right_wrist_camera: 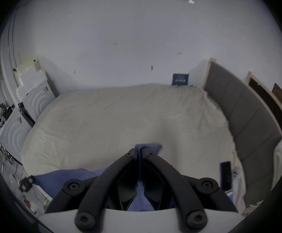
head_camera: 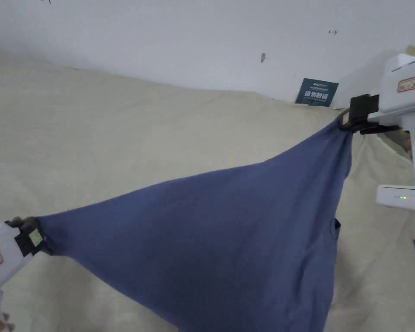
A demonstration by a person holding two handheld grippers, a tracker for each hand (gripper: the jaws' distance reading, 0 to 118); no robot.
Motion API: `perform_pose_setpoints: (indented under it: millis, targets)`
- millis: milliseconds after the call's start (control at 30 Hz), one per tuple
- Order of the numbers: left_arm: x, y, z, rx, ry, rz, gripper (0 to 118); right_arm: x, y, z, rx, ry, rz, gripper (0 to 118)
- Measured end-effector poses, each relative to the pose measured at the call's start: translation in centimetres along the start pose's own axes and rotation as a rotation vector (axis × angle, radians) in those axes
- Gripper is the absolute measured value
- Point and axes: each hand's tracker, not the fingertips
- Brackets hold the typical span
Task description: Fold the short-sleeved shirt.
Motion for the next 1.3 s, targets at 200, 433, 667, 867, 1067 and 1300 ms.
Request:
perform_pose_setpoints:
  millis: [200,433,667,867,1067,1300]
  targets:
    - [3.0,6.4,3.7,0.137,-0.078,-0.050,0,2.9,0.0,11.0,0.134,-0.035,-0.021,2]
    - [6.4,14.8,8.8,0.229,-0.190,-0.174,0,3.5,-0.7,20.1,0.251,-0.052,-0.036,2]
    - [9.9,22.2,12.7,0.283,-0.168,-0.317,0,4.1,1.3,23.9,0.344,-0.055,-0.049,2]
    - [12.9,27.6,13.4,0.286,-0.142,-0.324,0,3.0,5.6,23.9,0.403,-0.134,-0.043,2]
    - [17.4,31.6,10.1,0.312,0.015,-0.396,0,0.4,10.4,21.0,0.403,-0.204,-0.045,2]
    - [24.3,34.3,0.6,0.392,0.232,-0.550,0,-2.4,17.3,14.5,0.407,-0.340,0.022,2]
